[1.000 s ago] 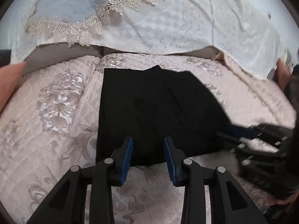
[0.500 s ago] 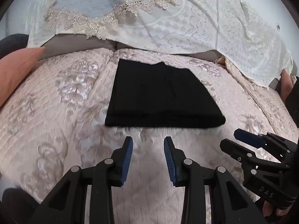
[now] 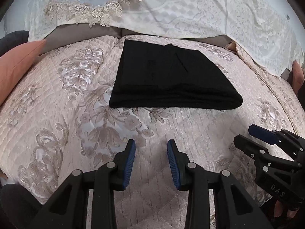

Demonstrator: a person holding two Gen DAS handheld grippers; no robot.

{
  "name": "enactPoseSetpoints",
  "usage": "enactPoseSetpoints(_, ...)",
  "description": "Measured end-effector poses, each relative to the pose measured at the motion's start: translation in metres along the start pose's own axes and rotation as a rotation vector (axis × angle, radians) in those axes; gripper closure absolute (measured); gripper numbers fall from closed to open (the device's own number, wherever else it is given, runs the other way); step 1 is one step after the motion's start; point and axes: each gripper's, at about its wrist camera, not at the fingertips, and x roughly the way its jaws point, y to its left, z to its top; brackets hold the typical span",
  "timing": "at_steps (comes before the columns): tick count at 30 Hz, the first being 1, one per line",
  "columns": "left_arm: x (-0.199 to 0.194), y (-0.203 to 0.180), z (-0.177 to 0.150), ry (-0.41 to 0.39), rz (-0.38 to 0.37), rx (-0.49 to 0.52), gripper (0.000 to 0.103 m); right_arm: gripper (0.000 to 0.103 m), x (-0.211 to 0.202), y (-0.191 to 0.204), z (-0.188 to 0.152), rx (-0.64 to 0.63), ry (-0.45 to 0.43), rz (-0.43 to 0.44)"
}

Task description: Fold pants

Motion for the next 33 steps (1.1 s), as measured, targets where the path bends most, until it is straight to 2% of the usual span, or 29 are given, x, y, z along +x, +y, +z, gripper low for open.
enactPoseSetpoints(33, 0.0008, 0.0000, -0.0026, 0.027, -0.019, 0.001, 0.065, 0.059, 0.0043, 0.0026, -0.0002, -0.014, 0.025, 0.004)
